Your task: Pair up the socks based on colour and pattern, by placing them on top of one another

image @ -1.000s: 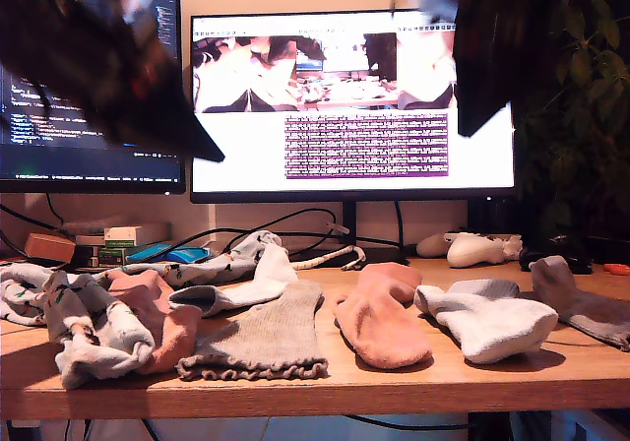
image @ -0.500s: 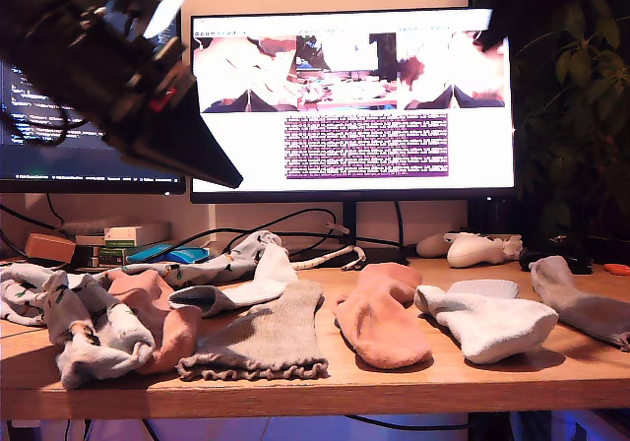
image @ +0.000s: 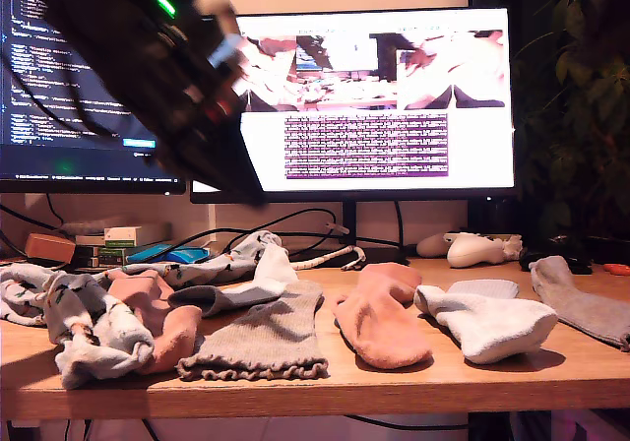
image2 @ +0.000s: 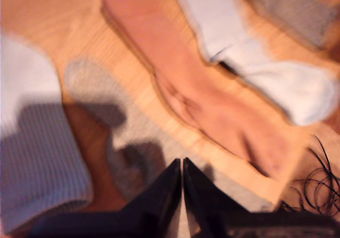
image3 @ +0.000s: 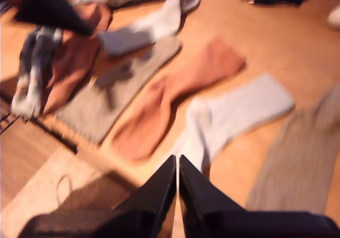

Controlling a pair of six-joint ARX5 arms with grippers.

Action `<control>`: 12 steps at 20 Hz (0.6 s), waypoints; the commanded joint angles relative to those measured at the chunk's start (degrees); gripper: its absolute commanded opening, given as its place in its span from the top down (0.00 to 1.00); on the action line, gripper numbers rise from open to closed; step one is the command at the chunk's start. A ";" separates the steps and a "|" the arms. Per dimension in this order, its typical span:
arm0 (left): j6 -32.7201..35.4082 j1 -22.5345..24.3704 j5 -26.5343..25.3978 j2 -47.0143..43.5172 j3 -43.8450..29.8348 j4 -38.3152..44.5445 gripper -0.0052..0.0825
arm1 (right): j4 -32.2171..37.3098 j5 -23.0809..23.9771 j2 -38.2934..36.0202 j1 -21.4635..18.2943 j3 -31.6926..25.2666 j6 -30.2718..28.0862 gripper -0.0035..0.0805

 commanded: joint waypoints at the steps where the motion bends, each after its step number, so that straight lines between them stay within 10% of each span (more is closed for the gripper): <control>1: -0.59 -0.92 -2.32 3.30 1.70 -0.57 0.75 | -0.83 -0.17 -1.03 0.26 -0.70 0.87 0.97; 4: -0.81 -2.49 -8.22 6.97 5.29 -2.62 0.43 | -2.54 0.00 -2.54 0.26 -0.70 1.03 0.97; 12: -2.71 -4.17 -14.05 13.92 10.03 -5.70 0.31 | -2.80 0.02 -2.51 0.26 -0.70 0.79 0.97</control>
